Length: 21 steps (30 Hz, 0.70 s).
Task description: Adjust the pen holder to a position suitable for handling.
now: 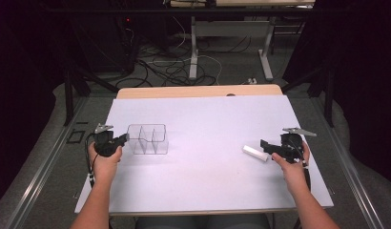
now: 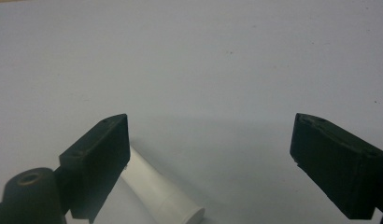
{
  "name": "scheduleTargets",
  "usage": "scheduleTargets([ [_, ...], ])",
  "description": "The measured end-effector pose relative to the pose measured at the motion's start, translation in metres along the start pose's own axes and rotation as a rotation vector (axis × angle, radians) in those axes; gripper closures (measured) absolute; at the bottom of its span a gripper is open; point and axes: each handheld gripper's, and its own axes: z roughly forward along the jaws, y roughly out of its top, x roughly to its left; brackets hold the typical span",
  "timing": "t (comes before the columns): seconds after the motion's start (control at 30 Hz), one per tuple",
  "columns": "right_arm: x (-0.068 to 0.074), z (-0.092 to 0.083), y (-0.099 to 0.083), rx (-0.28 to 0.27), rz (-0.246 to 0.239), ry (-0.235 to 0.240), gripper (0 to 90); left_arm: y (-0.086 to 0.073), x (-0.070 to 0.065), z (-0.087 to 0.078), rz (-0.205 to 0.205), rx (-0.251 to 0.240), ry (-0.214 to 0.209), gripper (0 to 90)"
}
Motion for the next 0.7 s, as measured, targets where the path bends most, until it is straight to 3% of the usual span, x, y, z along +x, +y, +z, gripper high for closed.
scheduleTargets([
  [0.2,0.001,0.001,0.000,0.006,-0.005,0.004,11.5,0.001,-0.011,0.007,0.016,0.015,-0.037,90.0],
  [0.37,0.003,0.001,0.000,0.007,-0.004,0.009,11.5,0.002,-0.029,0.015,0.018,0.018,-0.081,90.0],
  [0.57,0.003,0.002,0.000,0.006,-0.009,0.010,11.5,0.005,-0.051,0.026,0.056,0.030,-0.097,90.0],
  [0.7,0.003,0.002,0.000,0.006,-0.009,0.010,11.5,0.007,-0.064,0.033,0.055,0.032,-0.113,90.0],
])
